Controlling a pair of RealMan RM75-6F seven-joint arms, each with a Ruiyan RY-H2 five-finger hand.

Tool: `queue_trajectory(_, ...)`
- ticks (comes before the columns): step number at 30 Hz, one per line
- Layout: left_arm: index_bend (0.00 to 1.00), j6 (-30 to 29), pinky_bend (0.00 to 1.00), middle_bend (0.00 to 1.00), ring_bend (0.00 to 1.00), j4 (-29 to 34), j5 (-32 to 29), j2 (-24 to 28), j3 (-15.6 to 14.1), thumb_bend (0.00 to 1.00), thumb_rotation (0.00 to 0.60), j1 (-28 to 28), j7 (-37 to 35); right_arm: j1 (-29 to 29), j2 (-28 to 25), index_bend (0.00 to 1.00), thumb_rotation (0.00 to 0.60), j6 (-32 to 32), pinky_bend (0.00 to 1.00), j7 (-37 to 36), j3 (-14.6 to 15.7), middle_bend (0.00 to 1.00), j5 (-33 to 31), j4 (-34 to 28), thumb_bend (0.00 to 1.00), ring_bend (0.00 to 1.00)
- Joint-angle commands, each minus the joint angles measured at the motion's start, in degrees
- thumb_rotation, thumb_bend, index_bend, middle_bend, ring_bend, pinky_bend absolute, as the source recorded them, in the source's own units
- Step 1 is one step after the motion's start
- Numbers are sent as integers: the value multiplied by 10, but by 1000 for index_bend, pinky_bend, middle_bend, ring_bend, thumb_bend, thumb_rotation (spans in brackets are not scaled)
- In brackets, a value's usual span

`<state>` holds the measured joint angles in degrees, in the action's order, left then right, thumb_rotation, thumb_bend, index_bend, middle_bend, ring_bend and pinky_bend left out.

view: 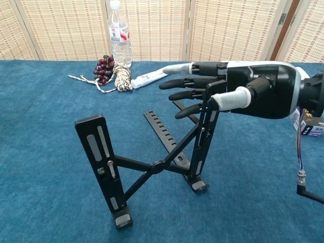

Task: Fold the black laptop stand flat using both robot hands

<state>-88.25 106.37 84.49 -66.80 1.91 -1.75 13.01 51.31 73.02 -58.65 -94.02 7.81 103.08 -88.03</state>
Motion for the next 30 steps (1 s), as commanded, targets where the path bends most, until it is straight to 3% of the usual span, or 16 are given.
queue_trajectory(1,118,0,7,140,99,0,-1,1,0,173,600,0,1,7,7,35,600,5,170,-6,6,92,4,8,0,43)
queue_trajectory(30,117,30,7,140,99,-1,-12,3,2,173,600,-15,10,4,33,0,600,4,170,-46,72,72,-5,37,0,32)
